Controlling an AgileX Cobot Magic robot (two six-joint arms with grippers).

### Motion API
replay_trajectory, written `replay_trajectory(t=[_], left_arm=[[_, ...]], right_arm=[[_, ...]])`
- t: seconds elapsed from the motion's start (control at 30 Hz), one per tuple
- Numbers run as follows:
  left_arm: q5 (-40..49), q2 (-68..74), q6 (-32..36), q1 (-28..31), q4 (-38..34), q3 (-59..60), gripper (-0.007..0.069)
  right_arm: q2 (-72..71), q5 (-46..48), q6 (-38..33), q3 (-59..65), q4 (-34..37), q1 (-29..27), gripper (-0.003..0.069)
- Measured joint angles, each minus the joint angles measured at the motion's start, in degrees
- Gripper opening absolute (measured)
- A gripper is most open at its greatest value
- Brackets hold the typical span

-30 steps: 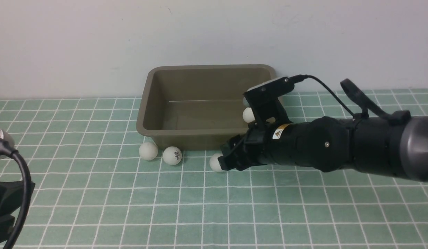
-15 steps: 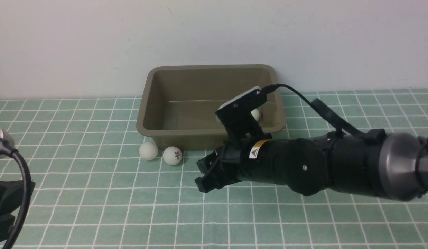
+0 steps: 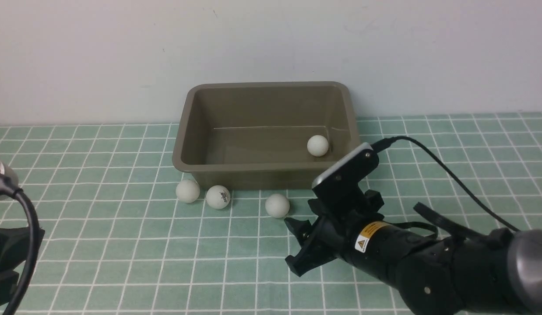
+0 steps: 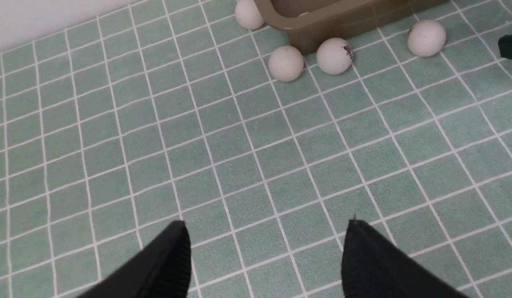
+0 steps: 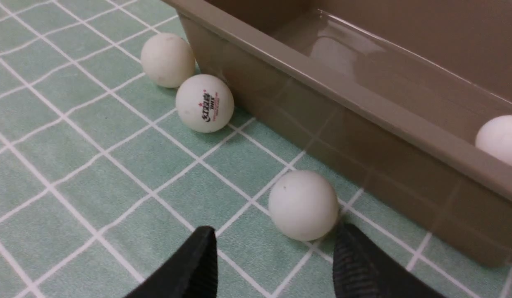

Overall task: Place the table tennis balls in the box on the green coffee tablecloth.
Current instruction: 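Reach for and grasp a ping pong ball on the table beside the basket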

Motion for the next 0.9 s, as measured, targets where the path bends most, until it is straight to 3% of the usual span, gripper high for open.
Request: replay_trajectory(t=[0.33,0.67,0.9], left_arm=[[0.05,0.00,0.00,0.00,-0.17,0.00,0.0440],[0.51,0.00,0.00,0.00,-0.23,0.00,0.0440],[0.51,0.00,0.00,0.00,-0.25,0.00,0.0440]], right_arm=[[3.08,-0.13,7.77,-2.63,-7.78,0.00,0.0357],[5.53,0.86,8.35,-5.57,-7.72,0.00,0.0377],[7.57,1.38,8.35,-6.51,-6.91,-1.51,0.0452]])
